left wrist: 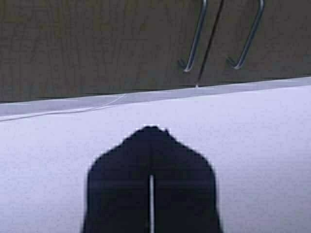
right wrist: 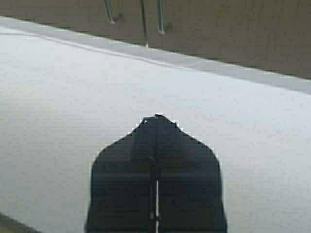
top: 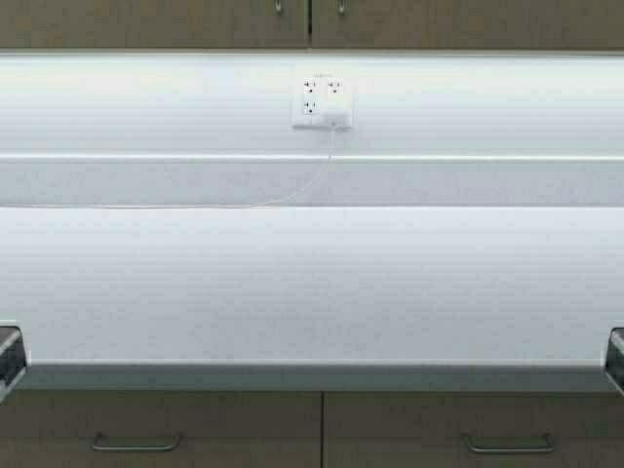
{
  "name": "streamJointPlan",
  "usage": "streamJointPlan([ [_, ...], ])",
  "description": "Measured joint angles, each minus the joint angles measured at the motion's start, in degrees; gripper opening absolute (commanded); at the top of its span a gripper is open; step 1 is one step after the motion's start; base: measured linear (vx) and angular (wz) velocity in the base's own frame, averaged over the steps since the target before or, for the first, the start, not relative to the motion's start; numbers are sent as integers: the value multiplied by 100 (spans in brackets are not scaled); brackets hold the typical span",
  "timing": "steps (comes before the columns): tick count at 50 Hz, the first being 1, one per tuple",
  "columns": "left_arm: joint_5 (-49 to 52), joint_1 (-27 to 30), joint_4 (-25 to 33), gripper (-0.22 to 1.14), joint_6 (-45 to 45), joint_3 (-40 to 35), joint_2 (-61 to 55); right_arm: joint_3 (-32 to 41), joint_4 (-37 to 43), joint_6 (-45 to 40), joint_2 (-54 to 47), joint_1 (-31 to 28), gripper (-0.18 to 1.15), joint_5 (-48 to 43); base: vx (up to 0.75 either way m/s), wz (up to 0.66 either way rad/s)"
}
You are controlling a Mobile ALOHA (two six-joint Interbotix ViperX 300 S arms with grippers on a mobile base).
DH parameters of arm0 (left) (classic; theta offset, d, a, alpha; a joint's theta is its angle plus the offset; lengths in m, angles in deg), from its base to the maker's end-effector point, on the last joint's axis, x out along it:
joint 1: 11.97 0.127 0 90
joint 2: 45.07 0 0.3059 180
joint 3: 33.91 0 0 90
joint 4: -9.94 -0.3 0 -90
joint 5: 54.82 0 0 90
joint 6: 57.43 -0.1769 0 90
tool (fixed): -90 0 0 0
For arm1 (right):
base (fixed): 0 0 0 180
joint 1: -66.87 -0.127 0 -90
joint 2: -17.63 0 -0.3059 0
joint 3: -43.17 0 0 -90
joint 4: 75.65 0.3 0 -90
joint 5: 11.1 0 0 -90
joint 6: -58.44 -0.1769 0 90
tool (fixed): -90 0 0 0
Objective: Open the cabinet, put the pot inside, then close it
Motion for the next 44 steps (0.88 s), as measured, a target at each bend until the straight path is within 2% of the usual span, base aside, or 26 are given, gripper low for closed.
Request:
streamJointPlan([
  [44, -44, -9, 0, 4, 0, 53, 26, -114, 0, 35, 9, 0, 7, 0, 0, 0],
])
